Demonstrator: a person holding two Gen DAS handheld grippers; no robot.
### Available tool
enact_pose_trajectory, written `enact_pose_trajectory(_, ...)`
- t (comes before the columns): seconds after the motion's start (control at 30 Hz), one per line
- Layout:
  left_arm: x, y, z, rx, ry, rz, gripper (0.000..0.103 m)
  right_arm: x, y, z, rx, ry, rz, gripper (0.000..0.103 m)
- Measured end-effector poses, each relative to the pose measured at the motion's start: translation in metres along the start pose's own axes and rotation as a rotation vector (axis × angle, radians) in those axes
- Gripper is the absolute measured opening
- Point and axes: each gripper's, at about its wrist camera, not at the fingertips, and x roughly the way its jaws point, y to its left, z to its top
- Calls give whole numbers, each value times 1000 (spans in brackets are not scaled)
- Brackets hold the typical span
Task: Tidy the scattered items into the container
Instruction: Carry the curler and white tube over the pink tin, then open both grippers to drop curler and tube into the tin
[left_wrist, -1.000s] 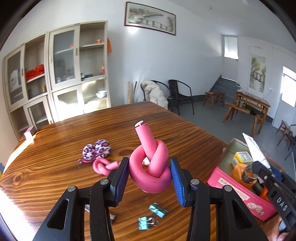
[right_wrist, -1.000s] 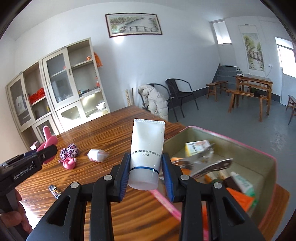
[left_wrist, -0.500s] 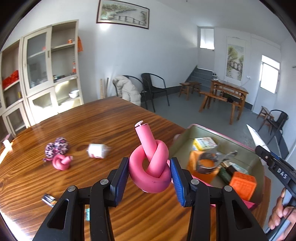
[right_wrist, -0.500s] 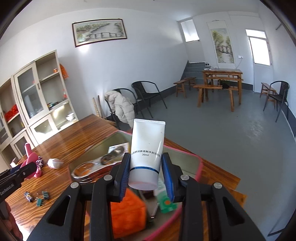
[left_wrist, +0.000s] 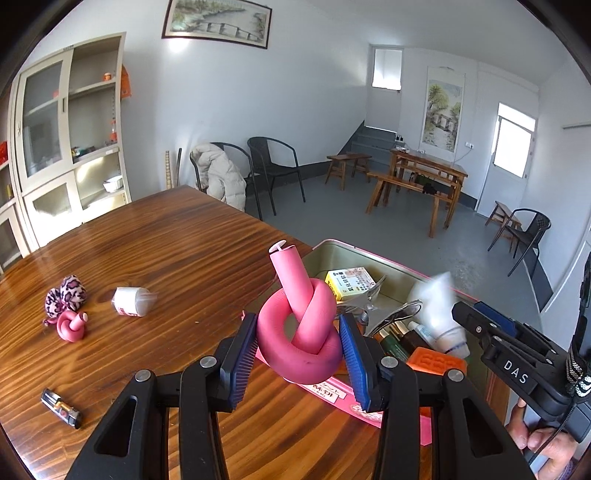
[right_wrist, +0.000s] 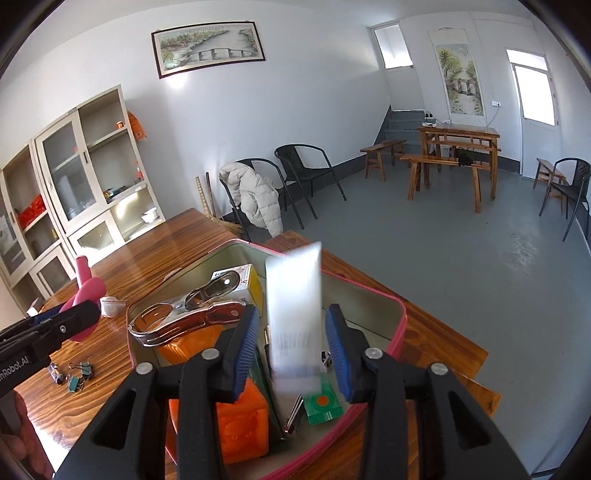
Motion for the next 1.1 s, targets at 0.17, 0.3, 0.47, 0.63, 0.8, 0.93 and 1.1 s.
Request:
enact_pose_trajectory(0.17, 11, -6, 3, -4, 17, -28, 46, -5, -3, 1, 10, -18, 7, 58)
enact_pose_trajectory(0.3, 25, -11, 4, -3, 41, -51, 46, -6, -9, -1, 31, -16, 8, 62)
enact_pose_trajectory(0.47, 45, -18, 7, -23, 75, -92, 46, -8, -19, -1, 61, -17, 1, 63)
enact_pose_trajectory(0.63, 53, -30, 11, -2, 75, -99, 46, -8, -25, 1, 77, -20, -6, 63)
enact_pose_trajectory(0.8, 47, -43, 14, 33, 74, -173, 46, -6, -29, 3, 98, -19, -18, 63)
enact_pose_trajectory(0.93, 45, -48, 14, 11, 110, -266, 47, -6, -33, 3, 115, -23, -28, 63)
enact_pose_trajectory(1.1, 49, -45, 14, -31, 141, -315, 50, -8, -34, 6, 123, -31, -41, 63)
